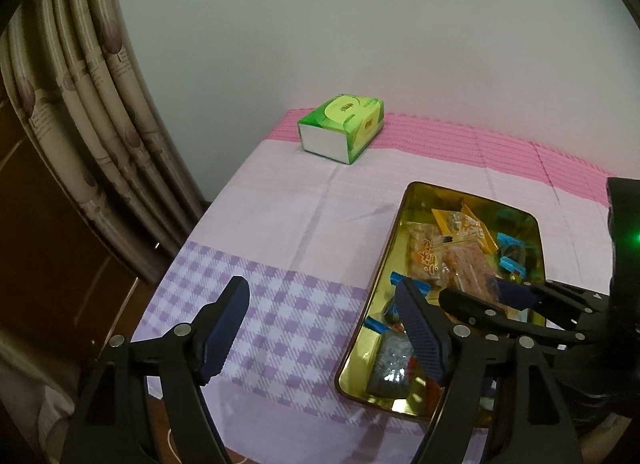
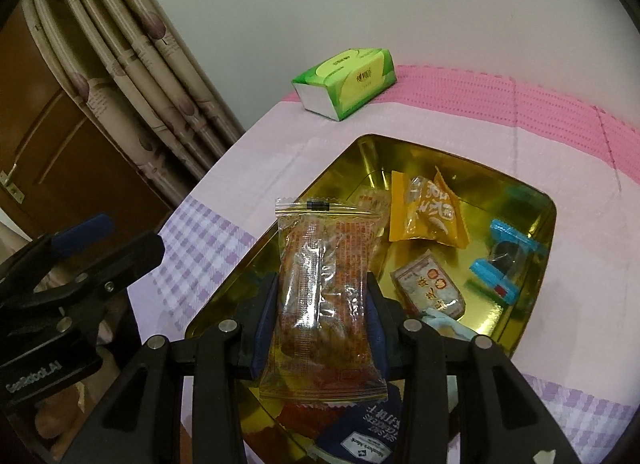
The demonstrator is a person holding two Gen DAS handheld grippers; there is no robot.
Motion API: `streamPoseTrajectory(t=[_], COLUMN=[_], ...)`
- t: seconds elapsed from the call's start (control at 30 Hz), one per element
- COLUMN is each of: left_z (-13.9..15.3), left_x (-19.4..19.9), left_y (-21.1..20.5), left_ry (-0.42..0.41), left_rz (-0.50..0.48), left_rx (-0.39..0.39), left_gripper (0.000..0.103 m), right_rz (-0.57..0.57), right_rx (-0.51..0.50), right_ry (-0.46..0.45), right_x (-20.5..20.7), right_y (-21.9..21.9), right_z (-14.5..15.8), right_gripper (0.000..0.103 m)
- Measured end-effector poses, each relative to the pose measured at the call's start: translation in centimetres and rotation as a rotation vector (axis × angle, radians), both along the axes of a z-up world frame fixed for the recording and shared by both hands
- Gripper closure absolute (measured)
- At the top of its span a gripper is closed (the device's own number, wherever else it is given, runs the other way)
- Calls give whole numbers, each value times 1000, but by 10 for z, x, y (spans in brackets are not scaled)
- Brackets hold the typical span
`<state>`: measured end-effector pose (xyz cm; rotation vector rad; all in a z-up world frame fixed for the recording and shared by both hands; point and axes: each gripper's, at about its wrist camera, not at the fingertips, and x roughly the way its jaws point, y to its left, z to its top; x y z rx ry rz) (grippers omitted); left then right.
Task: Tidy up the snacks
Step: 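Lower the pastry packet into the gold tin and open the right tool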
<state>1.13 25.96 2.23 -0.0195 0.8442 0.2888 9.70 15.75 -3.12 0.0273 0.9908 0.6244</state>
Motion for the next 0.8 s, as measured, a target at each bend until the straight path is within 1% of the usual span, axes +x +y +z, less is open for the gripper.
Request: streamPoseTrajectory(t=[0.6, 0.8], left_z=[-1, -1], left_x=[1, 1], left_y=[-2, -3], left_ry=[3, 0], left_rz=[-9, -10], left_rx=[3, 0], left_gripper=[27, 27], right_rz=[-2, -4], right_rx=[6, -8], right_ry=[-11, -43], right_x=[2, -2], right_y=[6, 5], right_z=[3, 8], right_gripper=[64, 64])
